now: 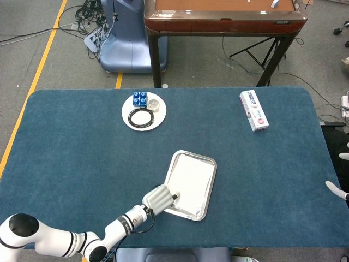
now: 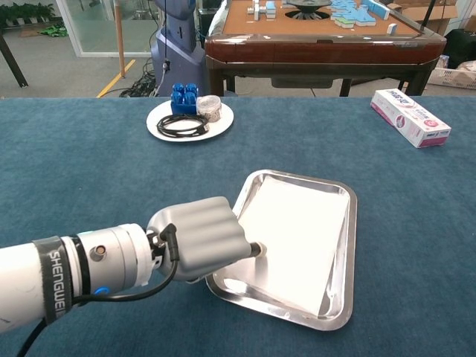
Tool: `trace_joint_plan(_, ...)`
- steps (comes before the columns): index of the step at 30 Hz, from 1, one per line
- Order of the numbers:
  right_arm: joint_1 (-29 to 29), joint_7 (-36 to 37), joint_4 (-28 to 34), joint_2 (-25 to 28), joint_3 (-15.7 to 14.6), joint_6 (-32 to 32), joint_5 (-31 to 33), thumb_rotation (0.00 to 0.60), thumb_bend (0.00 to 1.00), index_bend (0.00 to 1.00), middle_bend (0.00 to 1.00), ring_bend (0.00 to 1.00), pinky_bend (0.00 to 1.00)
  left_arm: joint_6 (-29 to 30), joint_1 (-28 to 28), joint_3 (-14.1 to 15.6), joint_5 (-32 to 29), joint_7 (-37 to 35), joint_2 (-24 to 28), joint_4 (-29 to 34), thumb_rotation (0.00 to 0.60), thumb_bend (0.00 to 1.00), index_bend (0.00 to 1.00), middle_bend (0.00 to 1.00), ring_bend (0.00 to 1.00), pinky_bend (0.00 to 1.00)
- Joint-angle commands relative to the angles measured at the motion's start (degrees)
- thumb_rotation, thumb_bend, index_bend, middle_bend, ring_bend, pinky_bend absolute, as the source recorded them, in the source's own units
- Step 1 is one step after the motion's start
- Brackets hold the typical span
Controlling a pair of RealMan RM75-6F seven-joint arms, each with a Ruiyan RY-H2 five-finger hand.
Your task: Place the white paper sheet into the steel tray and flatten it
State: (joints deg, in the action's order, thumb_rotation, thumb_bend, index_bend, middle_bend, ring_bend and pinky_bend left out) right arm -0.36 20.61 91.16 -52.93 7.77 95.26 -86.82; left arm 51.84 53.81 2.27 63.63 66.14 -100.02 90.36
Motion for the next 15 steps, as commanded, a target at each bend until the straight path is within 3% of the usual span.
trace_joint_plan(1,0.0,0.0,0.0,0.0,0.0,0.0,0.0,0.600,0.00,0.35,0.23,0.14,0.07,0.2,0.1,0.1,-0.1,-0.1,0.0,0.1,0.600,0.73,0.19,1.00,0.96,1.00)
trace_joint_plan(15,0.0,0.0,0.0,0.0,0.0,-0.2,0.0,0.600,0.00,0.35,0.23,0.14,0.07,0.9,0.4,1.6,1.8,-0.9,0.5,2.6,0.600,0.73,0.20,1.00,0.96,1.00)
